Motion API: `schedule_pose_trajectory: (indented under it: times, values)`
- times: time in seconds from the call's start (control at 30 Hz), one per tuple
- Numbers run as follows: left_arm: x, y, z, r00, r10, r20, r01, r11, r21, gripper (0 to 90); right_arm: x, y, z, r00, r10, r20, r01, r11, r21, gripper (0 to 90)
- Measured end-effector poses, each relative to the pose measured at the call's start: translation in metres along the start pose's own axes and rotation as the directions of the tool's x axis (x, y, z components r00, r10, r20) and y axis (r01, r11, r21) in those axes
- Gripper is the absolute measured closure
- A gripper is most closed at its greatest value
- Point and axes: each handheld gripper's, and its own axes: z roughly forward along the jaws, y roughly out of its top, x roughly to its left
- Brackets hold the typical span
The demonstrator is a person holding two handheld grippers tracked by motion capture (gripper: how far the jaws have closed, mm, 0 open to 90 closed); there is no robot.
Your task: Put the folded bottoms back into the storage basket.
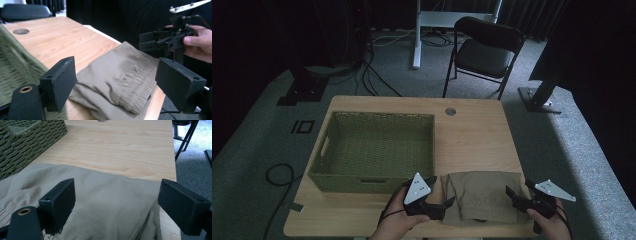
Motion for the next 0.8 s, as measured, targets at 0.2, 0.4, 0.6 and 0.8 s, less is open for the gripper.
schedule_pose_trajectory:
  times: [0.2,0.4,0.6,0.8]
  values:
    - [-0.009,-0.011,0.018,0.9995,-0.029,-0.008,0.029,0.9995,0.012,17.8,-0.003,-0.005,0.001,0.9999,0.011,0.007,-0.011,1.000,0.007,14.7]
    - [-0.015,-0.026,0.034,0.9979,-0.063,-0.017,0.064,0.9974,0.034,17.8,-0.005,-0.006,0.001,0.9999,0.012,0.005,-0.012,1.000,0.005,14.7]
    - [-0.019,-0.046,0.054,0.9935,-0.091,-0.069,0.095,0.9932,0.068,17.8,-0.007,-0.011,0.006,0.9998,-0.022,-0.002,0.022,1.000,0.014,14.7]
    - [-0.018,-0.058,0.063,0.9858,-0.121,-0.116,0.131,0.9878,0.084,17.8,-0.013,-0.014,0.006,0.9995,-0.017,0.028,0.017,1.000,0.016,14.4]
